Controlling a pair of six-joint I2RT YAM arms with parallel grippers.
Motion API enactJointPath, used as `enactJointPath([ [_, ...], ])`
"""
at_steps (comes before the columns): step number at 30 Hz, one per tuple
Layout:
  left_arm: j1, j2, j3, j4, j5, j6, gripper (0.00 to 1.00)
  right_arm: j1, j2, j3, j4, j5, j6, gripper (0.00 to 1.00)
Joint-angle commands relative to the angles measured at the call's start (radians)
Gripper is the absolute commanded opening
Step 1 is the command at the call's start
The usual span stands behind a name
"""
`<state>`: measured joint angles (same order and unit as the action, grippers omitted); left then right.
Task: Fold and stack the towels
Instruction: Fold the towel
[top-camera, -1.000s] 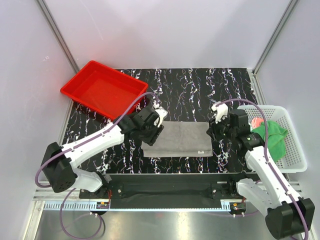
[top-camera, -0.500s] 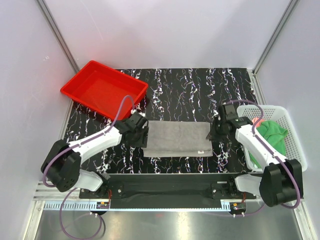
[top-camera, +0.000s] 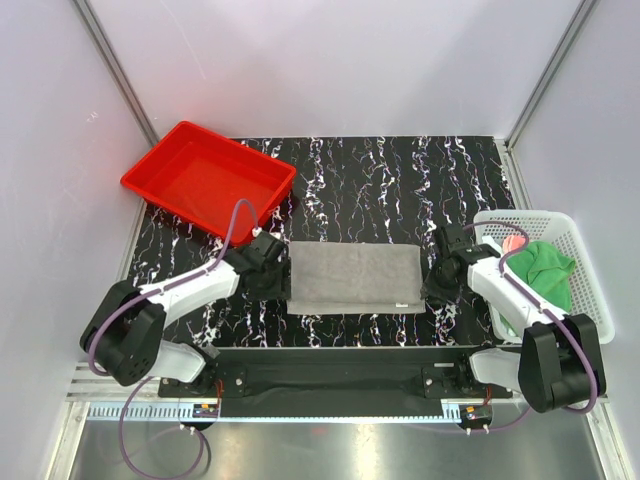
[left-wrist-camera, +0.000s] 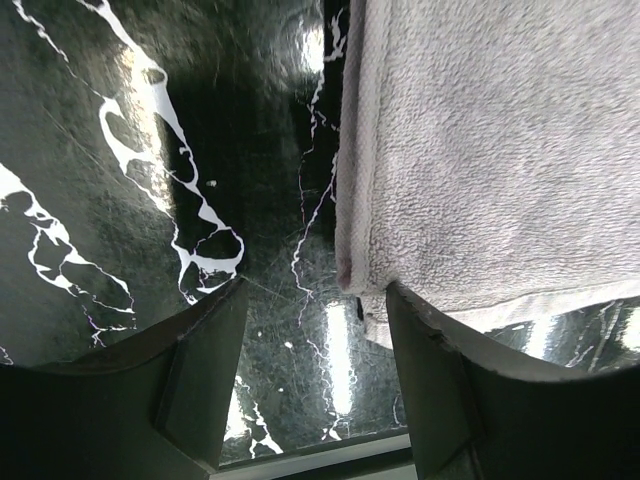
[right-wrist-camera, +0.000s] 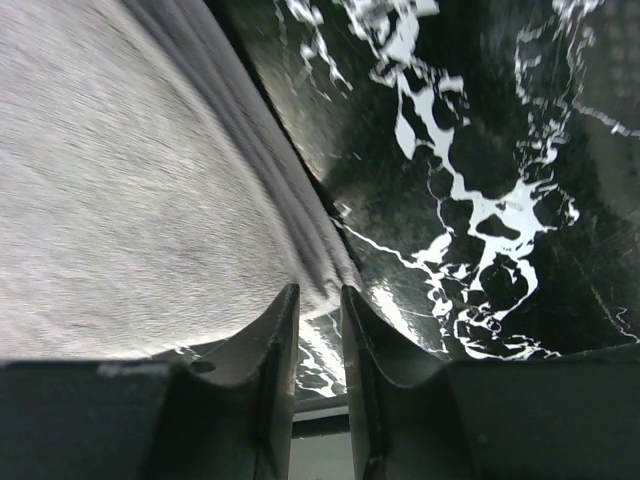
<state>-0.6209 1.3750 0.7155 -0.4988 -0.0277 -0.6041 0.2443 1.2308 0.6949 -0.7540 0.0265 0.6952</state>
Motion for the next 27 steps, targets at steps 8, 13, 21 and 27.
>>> enactJointPath([
  [8, 0.047, -0.059, -0.034, 0.135, 0.149, -0.029, 0.63, 0.006, -0.007, 0.015, 0.073, -0.017, -0.003, 0.37],
  [13, 0.05, -0.033, -0.042, 0.14, 0.146, -0.034, 0.6, 0.006, -0.004, -0.023, 0.119, -0.055, 0.007, 0.38],
  [21, 0.052, 0.004, -0.064, 0.186, 0.175, -0.043, 0.5, 0.006, 0.022, -0.04, 0.127, -0.04, 0.004, 0.39],
  [27, 0.052, 0.006, -0.054, 0.166, 0.158, -0.045, 0.3, 0.006, 0.012, -0.049, 0.154, -0.046, 0.0, 0.24],
])
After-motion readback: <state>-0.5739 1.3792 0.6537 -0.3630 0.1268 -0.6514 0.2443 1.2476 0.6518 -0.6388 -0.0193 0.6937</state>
